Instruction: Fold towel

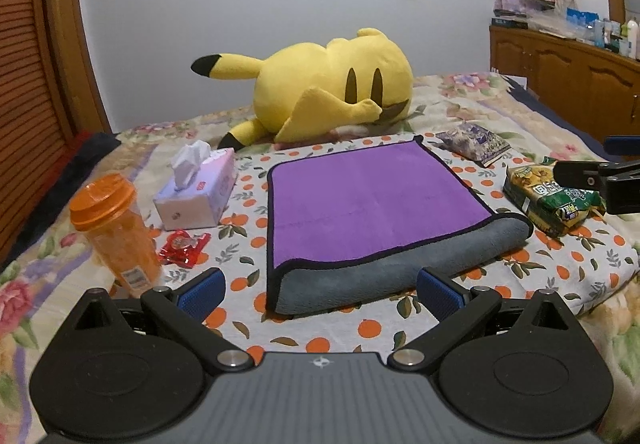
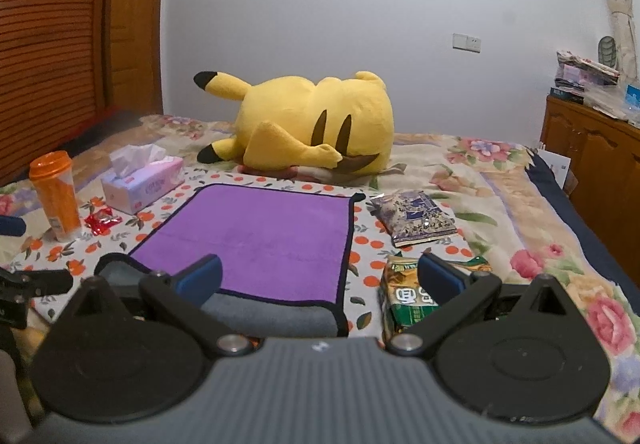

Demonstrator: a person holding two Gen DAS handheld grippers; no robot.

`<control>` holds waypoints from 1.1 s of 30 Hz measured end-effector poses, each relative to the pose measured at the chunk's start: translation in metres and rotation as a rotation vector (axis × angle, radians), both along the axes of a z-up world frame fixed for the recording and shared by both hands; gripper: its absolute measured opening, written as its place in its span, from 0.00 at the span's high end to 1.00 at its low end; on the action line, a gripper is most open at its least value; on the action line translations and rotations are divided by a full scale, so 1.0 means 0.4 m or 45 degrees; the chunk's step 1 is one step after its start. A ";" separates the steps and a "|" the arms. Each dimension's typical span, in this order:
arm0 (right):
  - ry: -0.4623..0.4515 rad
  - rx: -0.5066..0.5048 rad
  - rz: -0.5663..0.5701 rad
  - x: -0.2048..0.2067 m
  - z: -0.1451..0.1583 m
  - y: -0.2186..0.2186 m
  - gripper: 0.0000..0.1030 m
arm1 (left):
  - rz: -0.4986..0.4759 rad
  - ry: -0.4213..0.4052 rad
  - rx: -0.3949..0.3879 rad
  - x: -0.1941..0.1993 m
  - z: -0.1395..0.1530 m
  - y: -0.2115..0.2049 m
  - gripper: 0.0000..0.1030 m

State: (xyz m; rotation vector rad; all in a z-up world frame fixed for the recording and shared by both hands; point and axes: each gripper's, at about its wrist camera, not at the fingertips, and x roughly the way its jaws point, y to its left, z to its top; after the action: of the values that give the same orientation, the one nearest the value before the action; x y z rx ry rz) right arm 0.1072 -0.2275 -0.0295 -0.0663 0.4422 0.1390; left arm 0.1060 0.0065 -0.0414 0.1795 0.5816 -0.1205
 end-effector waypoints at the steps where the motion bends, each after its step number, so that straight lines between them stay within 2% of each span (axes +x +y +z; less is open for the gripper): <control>1: 0.005 0.001 0.005 0.005 -0.003 0.001 0.00 | -0.008 0.009 -0.007 0.005 -0.002 0.002 0.00; 8: 0.055 -0.009 0.039 0.041 -0.021 0.009 0.00 | -0.019 0.040 -0.041 0.051 -0.016 0.018 0.00; 14: 0.117 -0.023 0.060 0.077 -0.043 0.016 0.00 | -0.005 0.074 -0.049 0.104 -0.036 0.041 0.05; 23: 0.194 -0.015 0.073 0.127 -0.072 0.012 0.00 | 0.002 0.105 -0.050 0.166 -0.068 0.073 0.18; 33: 0.275 -0.035 0.104 0.169 -0.105 0.014 0.00 | -0.021 0.169 -0.070 0.220 -0.100 0.093 0.42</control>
State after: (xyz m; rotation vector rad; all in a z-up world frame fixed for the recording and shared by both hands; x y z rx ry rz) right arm 0.1750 -0.2219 -0.0713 -0.0966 0.6571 0.2219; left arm 0.1942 0.0438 -0.0815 0.1237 0.7081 -0.1647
